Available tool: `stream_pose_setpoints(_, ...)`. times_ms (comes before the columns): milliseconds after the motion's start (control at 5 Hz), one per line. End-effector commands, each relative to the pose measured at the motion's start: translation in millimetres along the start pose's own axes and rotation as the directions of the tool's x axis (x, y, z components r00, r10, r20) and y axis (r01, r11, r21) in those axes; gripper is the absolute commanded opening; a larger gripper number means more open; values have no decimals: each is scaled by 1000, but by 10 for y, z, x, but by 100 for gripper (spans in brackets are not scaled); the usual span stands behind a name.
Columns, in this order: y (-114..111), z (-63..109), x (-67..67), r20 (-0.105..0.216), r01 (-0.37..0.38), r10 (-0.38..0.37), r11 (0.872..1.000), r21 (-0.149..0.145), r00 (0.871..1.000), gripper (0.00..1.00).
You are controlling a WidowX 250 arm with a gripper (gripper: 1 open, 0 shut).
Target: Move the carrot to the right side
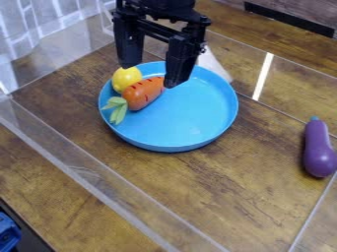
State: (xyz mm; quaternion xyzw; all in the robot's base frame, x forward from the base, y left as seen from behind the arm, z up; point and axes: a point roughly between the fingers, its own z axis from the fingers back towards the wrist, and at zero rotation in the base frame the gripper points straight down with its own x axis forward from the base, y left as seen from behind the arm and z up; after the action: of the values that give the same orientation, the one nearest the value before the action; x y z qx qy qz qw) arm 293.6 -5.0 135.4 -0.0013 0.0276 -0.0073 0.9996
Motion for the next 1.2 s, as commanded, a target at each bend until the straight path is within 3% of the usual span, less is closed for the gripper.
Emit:
stream_pose_setpoints(0,37,-68,7,-7,0,0,1000,4,1000,100)
stream_pose_setpoints(400,172,-198,24,-3,18,-18,1000,15,1000,100)
stream_pose_setpoints(1000,374,-334,97,51,113,-115,993,25,992,100)
